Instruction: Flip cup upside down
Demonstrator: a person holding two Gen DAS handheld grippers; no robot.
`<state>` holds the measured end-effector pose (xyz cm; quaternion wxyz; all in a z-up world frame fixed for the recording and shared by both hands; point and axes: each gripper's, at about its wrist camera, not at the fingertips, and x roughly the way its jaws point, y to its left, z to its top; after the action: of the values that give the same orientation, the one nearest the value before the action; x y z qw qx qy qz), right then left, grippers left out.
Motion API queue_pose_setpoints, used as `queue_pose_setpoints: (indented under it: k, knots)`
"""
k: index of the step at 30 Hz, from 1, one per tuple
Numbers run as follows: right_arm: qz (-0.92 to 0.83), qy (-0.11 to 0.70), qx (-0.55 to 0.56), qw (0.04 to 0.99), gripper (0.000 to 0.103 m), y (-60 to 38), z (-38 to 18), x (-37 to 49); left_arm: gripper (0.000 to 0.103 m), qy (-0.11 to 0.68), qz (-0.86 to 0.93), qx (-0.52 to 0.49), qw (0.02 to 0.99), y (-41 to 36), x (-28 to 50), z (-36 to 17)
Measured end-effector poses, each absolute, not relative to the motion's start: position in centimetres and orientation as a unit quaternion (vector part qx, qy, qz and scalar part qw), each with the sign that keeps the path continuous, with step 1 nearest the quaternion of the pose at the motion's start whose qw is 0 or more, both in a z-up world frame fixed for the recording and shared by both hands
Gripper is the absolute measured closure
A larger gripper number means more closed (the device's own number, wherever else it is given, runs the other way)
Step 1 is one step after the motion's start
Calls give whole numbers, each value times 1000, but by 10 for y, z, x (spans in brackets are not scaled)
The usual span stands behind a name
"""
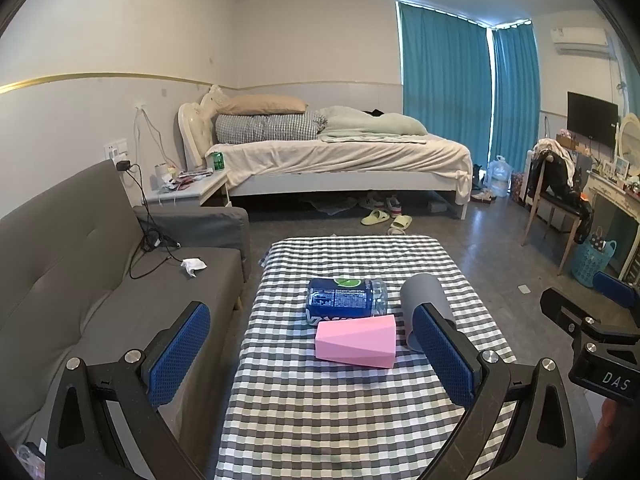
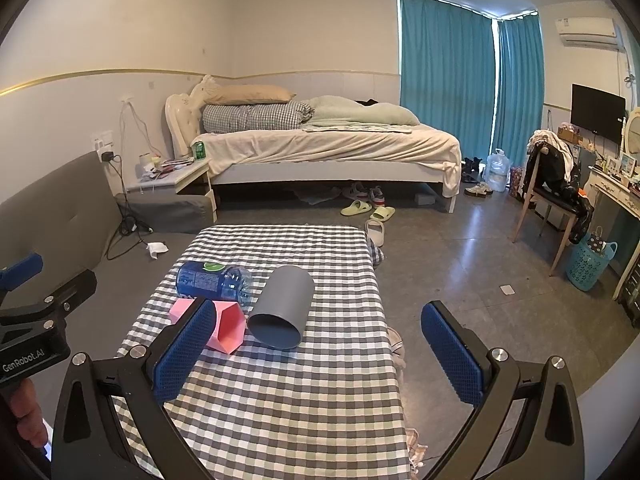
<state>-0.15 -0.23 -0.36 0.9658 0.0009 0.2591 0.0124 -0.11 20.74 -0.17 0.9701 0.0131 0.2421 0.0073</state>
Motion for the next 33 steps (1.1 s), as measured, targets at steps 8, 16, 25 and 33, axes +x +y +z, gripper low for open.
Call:
queue_pose_setpoints:
  k: [8,16,25,33]
  knots:
    - [17,261,6,965,0,-5,-5,-1,0,243,6,15,970,206,0,-6]
    - [19,263,7,965,0,-6,-5,0,0,243,5,14,970,205,0,-7]
    - [23,262,6,965,0,-5,-3,0,0,242,2,12,970,205,3,-7]
    - [27,261,4,965,0,-3,-1,-3,0,242,1,12,970,207,4,-9]
